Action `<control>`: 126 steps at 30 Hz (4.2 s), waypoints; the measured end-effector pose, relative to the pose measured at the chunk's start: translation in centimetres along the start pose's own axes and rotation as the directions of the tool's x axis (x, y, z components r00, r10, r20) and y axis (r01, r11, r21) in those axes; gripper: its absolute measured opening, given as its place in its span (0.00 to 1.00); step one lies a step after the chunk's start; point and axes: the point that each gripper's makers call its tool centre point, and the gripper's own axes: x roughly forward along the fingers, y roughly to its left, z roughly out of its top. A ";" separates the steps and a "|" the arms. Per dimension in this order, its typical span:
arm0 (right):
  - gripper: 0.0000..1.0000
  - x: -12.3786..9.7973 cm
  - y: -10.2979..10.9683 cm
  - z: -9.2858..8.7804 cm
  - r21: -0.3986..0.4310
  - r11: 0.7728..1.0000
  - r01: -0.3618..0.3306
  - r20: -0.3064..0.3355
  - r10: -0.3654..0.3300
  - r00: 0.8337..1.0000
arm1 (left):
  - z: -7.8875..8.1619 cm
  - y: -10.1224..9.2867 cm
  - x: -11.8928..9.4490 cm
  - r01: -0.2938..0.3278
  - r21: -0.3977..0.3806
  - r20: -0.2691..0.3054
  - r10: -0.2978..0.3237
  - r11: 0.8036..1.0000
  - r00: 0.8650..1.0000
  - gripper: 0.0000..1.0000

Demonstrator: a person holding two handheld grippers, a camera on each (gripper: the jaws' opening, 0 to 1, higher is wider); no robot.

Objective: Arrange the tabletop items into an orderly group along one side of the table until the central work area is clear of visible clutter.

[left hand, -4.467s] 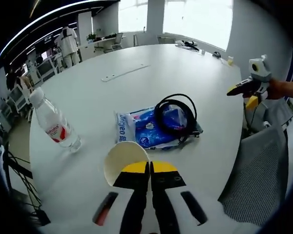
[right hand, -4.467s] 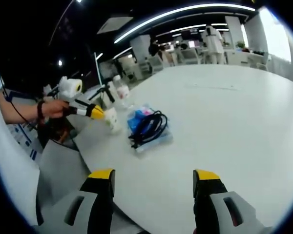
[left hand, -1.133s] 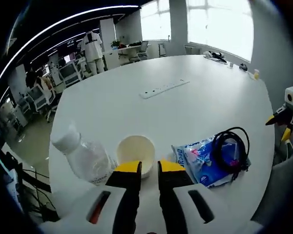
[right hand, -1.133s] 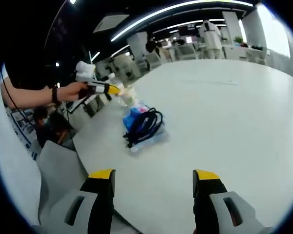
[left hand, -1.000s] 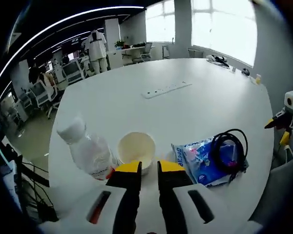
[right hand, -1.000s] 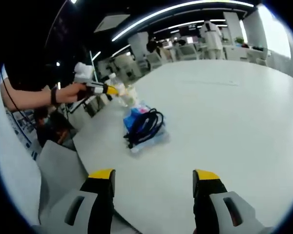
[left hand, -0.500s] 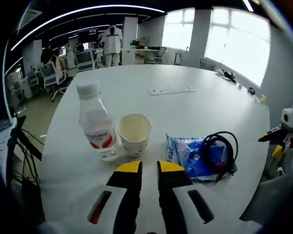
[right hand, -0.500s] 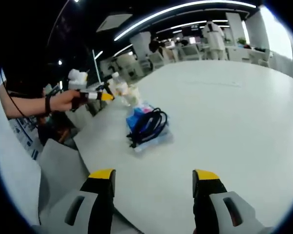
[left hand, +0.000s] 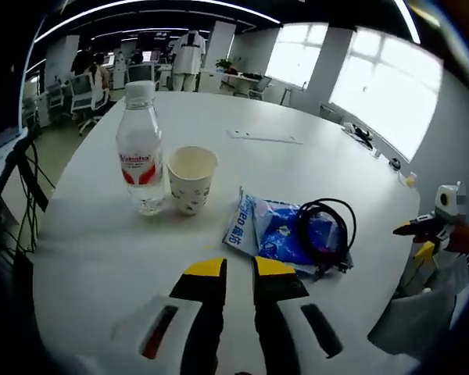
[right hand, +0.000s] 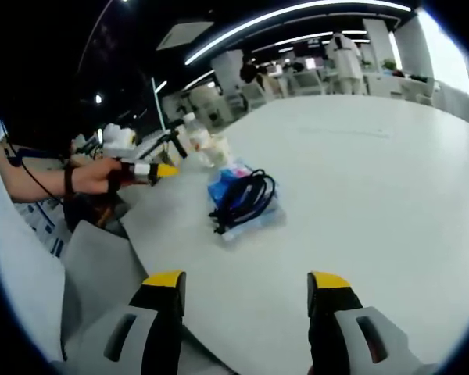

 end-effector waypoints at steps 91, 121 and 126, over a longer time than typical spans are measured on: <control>0.39 12.1 -1.7 6.0 0.460 0.886 0.062 0.091 -0.117 0.989 | -0.6 -8.4 9.6 0.072 -0.108 -0.109 -0.084 0.991 0.990 0.15; 0.07 12.6 -2.6 4.9 0.577 0.809 0.114 0.083 -0.197 0.977 | -1.9 -8.9 10.5 0.007 -0.183 -0.123 -0.030 0.983 0.992 0.02; 0.04 12.1 -2.5 4.9 0.590 0.799 0.117 0.086 -0.206 0.975 | -1.5 -9.1 10.1 0.003 -0.202 -0.102 -0.024 0.979 0.995 0.01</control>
